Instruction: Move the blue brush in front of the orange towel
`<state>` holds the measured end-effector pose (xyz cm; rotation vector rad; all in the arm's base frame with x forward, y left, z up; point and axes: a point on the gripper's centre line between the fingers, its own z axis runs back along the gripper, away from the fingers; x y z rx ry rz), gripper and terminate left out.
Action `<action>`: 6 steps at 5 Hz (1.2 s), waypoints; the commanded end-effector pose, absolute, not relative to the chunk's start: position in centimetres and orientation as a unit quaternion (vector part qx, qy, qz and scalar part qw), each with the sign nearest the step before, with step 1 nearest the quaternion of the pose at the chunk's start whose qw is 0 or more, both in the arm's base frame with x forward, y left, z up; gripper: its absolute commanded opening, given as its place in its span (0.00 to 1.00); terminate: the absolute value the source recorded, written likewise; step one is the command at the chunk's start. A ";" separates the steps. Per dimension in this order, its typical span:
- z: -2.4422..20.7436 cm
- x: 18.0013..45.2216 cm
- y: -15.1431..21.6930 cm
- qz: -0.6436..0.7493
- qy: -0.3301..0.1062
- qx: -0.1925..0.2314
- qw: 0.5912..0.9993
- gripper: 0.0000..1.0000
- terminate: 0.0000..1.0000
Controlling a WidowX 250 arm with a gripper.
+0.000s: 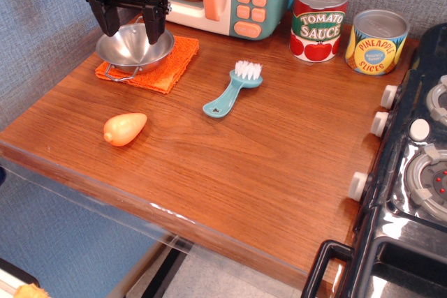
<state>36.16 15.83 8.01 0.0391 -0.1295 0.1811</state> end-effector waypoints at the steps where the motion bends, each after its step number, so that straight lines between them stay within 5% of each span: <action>1: 8.0 36.2 15.8 0.090 -0.065 0.020 0.994 1.00 0.00; 4: 9.0 35.9 12.6 0.057 -0.085 0.005 0.995 1.00 0.00; 6: 7.5 36.3 6.9 -0.027 -0.070 0.007 0.997 1.00 0.00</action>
